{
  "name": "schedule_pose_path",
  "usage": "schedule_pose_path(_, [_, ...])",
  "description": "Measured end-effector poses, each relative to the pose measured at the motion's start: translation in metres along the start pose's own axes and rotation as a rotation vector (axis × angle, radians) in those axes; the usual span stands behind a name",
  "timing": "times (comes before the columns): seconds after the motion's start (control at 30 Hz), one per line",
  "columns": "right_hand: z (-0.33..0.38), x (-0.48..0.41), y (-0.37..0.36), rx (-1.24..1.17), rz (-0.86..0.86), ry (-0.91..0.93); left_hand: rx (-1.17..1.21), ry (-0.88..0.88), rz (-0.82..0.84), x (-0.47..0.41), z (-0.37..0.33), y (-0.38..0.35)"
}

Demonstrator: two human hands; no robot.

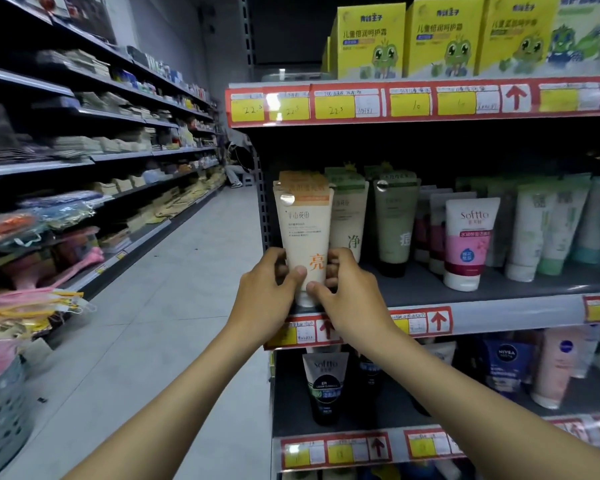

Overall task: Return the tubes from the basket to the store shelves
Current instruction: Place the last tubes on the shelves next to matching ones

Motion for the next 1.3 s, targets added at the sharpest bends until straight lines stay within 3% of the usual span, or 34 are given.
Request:
schedule_pose_path(0.1, [0.011,0.008,0.009,0.017,-0.071,0.079,-0.031,0.009,-0.051,0.008,0.001,0.009])
schedule_pose_path(0.27, [-0.001,0.092,0.074,-0.255,-0.56,0.31,0.145,0.183,-0.604,0.082,0.058,0.045])
schedule_pose_path(0.3, [-0.026,0.111,0.073,-0.249,-0.563,0.244,0.168,0.241,-0.584,0.097,0.077,0.031])
schedule_pose_path(0.37, [-0.093,0.137,0.055,-0.212,-0.472,-0.015,0.185,0.367,-0.384,0.123,0.114,-0.019])
schedule_pose_path(0.43, [-0.157,0.146,0.029,-0.205,-0.325,-0.37,0.122,0.428,-0.177,0.138,0.136,-0.069])
schedule_pose_path(0.5, [-0.187,0.143,0.003,-0.154,-0.133,-0.553,0.044,0.41,-0.027,0.14,0.138,-0.102])
schedule_pose_path(0.57, [-0.198,0.133,-0.017,-0.119,-0.042,-0.535,0.021,0.359,0.069,0.135,0.13,-0.126])
schedule_pose_path(0.77, [-0.208,0.11,-0.037,-0.15,-0.03,-0.417,-0.024,0.219,0.206,0.113,0.105,-0.169])
schedule_pose_path(1.1, [-0.213,0.107,-0.032,-0.131,-0.051,-0.375,-0.036,0.222,0.21,0.107,0.099,-0.182])
schedule_pose_path(1.2, [-0.204,0.112,-0.03,-0.1,-0.04,-0.393,-0.113,0.202,0.223,0.112,0.094,-0.177])
schedule_pose_path(1.3, [-0.179,0.117,-0.011,0.014,-0.037,-0.399,-0.247,0.153,0.129,0.117,0.088,-0.148])
Point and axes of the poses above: each hand's wrist, its own x-axis away from the middle knuckle, its own y-axis out of the back of the hand, z = x × y, the point moved 8 cm from there along -x, towards the middle knuckle, and after that the axes turned 15 degrees about -x, right-handed, at the moved point
